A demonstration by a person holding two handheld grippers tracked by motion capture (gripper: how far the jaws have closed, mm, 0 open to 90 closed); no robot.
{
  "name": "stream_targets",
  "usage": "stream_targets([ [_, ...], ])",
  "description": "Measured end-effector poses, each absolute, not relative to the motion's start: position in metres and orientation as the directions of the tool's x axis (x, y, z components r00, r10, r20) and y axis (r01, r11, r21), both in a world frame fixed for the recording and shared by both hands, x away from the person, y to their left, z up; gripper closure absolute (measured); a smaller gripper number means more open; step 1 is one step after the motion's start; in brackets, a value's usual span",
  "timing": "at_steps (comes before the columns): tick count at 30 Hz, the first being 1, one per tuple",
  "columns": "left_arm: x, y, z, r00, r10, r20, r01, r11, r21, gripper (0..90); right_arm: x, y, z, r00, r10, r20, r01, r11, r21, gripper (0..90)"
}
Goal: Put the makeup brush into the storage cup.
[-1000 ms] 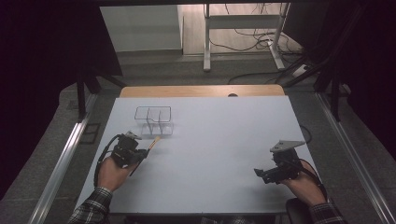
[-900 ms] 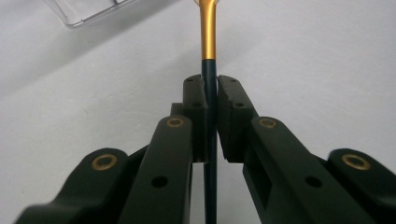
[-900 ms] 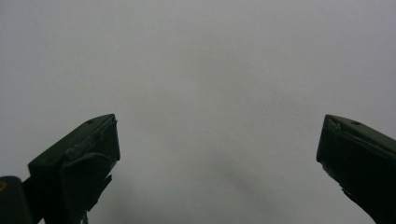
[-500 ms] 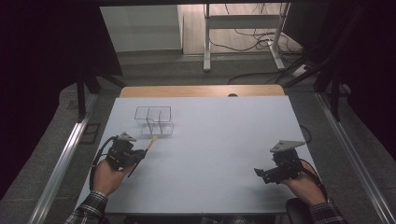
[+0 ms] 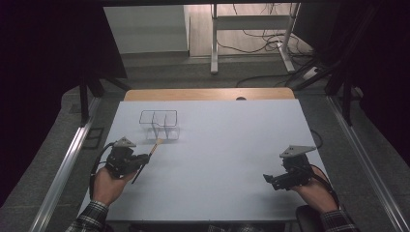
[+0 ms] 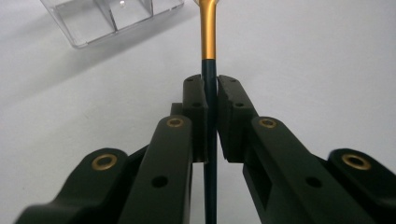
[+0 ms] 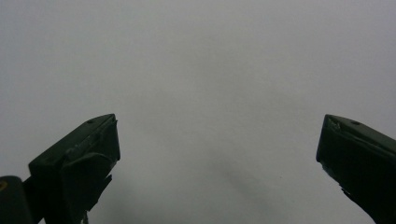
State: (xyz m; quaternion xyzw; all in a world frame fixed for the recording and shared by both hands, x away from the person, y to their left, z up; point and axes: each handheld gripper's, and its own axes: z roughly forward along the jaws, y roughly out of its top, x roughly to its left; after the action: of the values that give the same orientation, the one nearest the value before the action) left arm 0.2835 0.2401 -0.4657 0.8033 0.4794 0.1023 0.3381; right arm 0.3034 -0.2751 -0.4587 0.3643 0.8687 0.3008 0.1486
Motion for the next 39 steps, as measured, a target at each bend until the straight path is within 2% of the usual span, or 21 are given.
stream_targets([
  [11, 0.278, 0.242, -0.458, 0.540, 0.825, -0.169, 0.644, -0.275, 0.713, 83.3, 0.303, -0.275, -0.459, -0.692, 0.721, -0.040, 0.542, 0.555, 0.631, 0.0],
  [39, 0.274, 0.246, -0.445, 0.560, 0.812, -0.167, 0.545, -0.210, 0.812, 83.3, 0.303, -0.275, -0.456, -0.689, 0.723, -0.043, 0.531, 0.544, 0.650, 0.0],
])
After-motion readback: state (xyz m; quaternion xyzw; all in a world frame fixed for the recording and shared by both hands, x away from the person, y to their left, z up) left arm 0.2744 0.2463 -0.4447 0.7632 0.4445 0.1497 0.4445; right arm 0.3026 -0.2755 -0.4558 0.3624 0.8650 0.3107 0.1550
